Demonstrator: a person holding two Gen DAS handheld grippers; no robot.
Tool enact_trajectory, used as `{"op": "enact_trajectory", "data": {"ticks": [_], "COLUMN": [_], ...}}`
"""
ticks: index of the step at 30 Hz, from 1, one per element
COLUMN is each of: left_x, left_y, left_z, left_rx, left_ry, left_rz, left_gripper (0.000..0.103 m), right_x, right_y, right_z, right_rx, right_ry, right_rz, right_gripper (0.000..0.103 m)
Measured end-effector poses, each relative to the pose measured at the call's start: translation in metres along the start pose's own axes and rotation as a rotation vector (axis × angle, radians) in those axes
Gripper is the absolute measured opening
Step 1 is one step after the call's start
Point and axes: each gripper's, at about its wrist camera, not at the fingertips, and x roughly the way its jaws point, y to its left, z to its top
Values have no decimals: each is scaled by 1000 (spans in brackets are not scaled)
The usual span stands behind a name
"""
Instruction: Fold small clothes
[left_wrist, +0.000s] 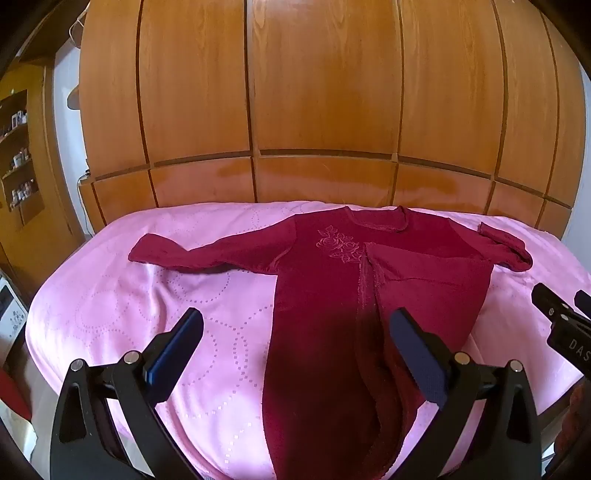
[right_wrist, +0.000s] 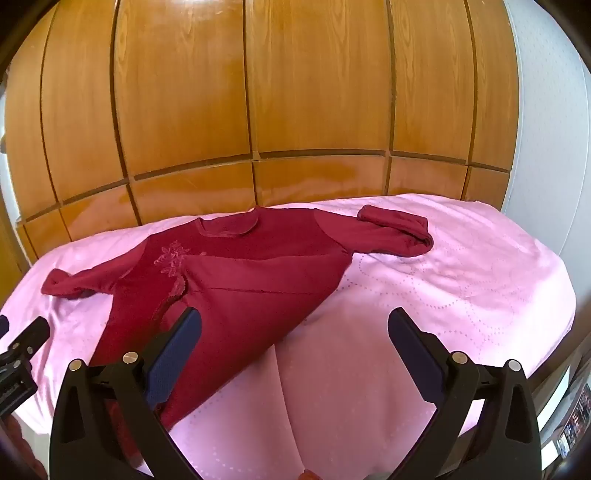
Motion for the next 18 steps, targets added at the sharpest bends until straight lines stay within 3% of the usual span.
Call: {"op": "enact_trajectory", "data": {"ticks": [18], "left_x": [3], "left_y": [-1], "left_z": [-5], "left_rx": [8], "left_ry": [14], "left_rz": [-12], "left_gripper": [101], "right_x": [6], "right_y": [0], "right_z": [-2], "right_rx": [-1], "right_ry": [9], "right_rz": [-11], "right_gripper": [100]}}
